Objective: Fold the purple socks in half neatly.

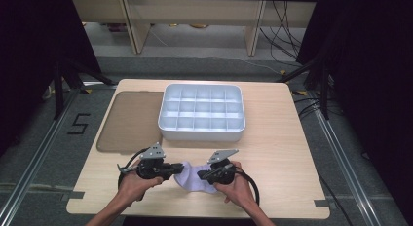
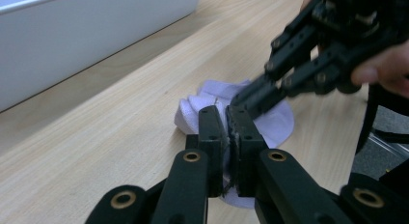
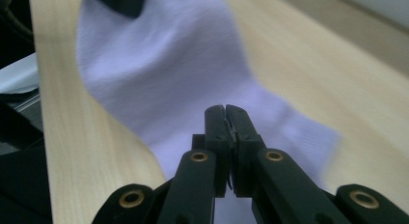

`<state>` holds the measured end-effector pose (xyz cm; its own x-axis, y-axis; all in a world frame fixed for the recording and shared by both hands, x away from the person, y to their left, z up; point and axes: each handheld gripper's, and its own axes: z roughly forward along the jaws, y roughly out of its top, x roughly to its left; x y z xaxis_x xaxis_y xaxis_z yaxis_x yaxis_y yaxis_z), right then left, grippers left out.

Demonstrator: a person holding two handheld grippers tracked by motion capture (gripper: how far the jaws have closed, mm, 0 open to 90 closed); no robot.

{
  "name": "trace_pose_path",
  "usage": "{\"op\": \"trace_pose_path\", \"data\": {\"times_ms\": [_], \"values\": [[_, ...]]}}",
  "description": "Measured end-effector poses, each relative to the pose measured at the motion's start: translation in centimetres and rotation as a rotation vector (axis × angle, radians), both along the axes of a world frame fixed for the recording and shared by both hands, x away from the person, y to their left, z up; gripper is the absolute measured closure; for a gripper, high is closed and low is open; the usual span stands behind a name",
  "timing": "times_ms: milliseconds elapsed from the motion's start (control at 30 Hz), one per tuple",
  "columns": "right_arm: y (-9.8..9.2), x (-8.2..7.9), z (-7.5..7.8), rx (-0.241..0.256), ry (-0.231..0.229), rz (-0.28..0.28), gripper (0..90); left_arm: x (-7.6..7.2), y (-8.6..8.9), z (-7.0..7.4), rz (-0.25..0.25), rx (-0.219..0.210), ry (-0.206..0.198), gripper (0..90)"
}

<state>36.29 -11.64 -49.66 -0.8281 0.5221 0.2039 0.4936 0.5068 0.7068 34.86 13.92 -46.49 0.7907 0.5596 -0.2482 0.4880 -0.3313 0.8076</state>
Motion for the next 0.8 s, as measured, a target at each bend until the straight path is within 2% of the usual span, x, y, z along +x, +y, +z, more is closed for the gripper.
{"op": "trace_pose_path", "data": {"times_ms": [67, 133, 233, 300, 333, 367, 433, 467, 667, 700, 733, 800], "values": [[-0.9, 0.2, 0.3, -0.032, -0.031, -0.007, 88.9, -0.1, -0.1, 0.0, 0.012, 0.003, -0.004, 85.1], [-2.0, 0.4, 0.3, -0.064, -0.047, -0.047, 88.9, -0.1, -0.2, 0.1, 0.005, 0.005, -0.002, 85.0], [-2.6, 0.6, -0.1, -0.097, -0.037, -0.063, 88.9, 0.1, -0.5, 0.3, -0.006, 0.005, 0.002, 85.0], [-2.4, 0.6, -0.5, -0.083, -0.025, -0.061, 88.9, 0.2, -0.9, 0.4, 0.001, -0.007, 0.004, 85.0], [-2.4, 0.7, -0.5, -0.100, -0.024, -0.053, 88.9, 0.3, -1.1, 0.5, -0.011, -0.010, 0.008, 84.9], [-2.4, 0.7, -0.5, -0.105, -0.039, -0.045, 88.9, 0.3, -1.4, 0.5, -0.015, -0.001, 0.005, 85.0], [-2.3, 0.8, -0.5, -0.102, -0.033, -0.035, 89.0, 0.3, -2.0, 0.4, -0.028, -0.005, 0.008, 85.0], [-2.4, 0.7, -0.5, -0.104, -0.032, -0.048, 89.0, 0.4, -2.2, 0.4, -0.035, 0.008, 0.005, 85.0], [-2.6, 0.8, -0.6, -0.074, -0.005, -0.049, 88.9, 0.9, -3.5, -0.3, -0.038, 0.015, 0.022, 84.9], [-2.6, 0.9, -0.9, -0.062, -0.027, -0.048, 88.9, 1.0, -3.7, -0.3, -0.048, 0.016, 0.025, 84.9], [-2.7, 0.9, -0.7, -0.076, -0.004, -0.050, 88.9, 1.1, -3.9, -0.4, -0.047, 0.016, 0.027, 84.9], [-2.7, 0.9, -0.7, -0.068, -0.013, -0.046, 88.3, 1.2, -4.2, -0.5, -0.052, 0.019, 0.029, 84.8]]}}
